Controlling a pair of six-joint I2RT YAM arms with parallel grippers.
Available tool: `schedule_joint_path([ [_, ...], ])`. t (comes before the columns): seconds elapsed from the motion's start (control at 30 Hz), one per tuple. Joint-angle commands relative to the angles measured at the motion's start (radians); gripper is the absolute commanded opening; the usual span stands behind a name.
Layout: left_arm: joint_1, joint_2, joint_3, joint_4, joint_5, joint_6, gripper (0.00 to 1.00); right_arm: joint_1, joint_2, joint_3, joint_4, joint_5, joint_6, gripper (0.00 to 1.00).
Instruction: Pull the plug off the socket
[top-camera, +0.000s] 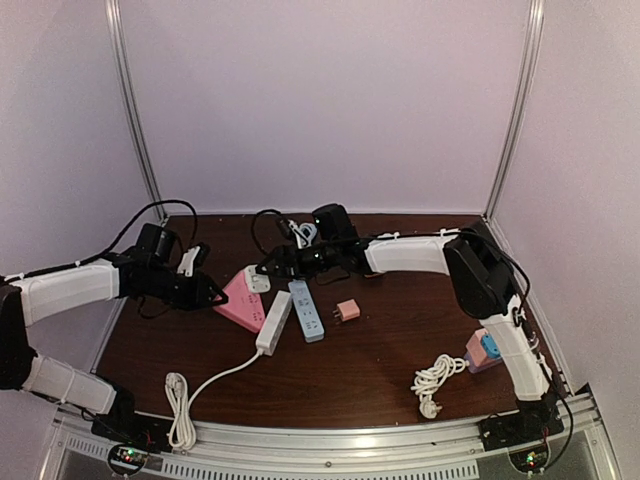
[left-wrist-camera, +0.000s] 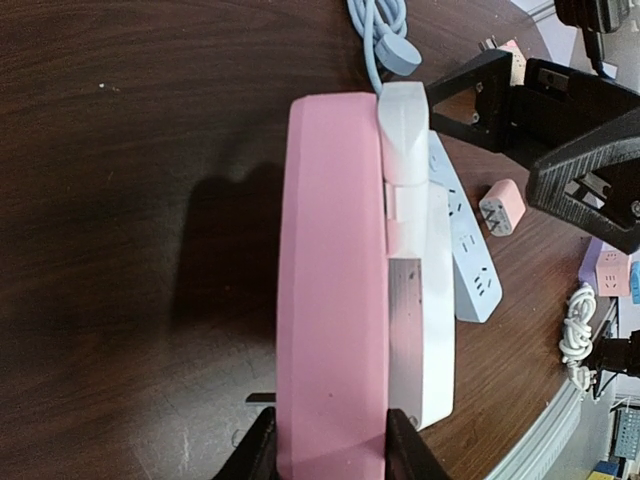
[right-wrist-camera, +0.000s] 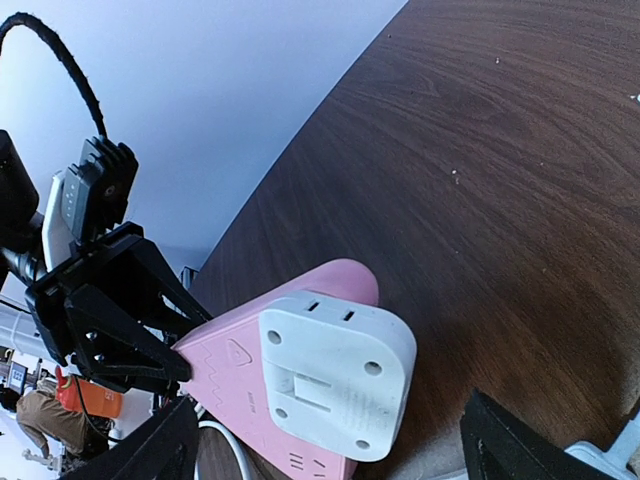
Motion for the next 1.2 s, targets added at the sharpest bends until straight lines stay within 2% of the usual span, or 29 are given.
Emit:
schedule_joint_path([
  [0.0, -0.007, -0.017, -0.013, 0.061, -0.003, 0.017, 0.0, 0.005, 0.047, 0.044, 0.104, -0.059, 0.072, 0.92],
  [0.33, -0.01, -0.015, -0.028, 0.102, -0.004, 0.011, 0.0, 0.022, 0.097, 0.071, 0.145, -0.101, 0.119, 0.92],
  [0.63, -0.012, 0.017, -0.035, 0.097, -0.029, -0.002, 0.0, 0.023, 0.061, 0.055, 0.181, -0.142, 0.144, 0.88],
  [0.83, -0.012, 0.041, -0.027, 0.083, -0.054, -0.005, 0.0, 0.023, 0.009, 0.02, 0.207, -0.152, 0.151, 0.8],
  [1.17, -0.012, 0.059, -0.026, 0.079, -0.054, -0.005, 0.0, 0.023, -0.028, -0.011, 0.237, -0.146, 0.17, 0.59],
])
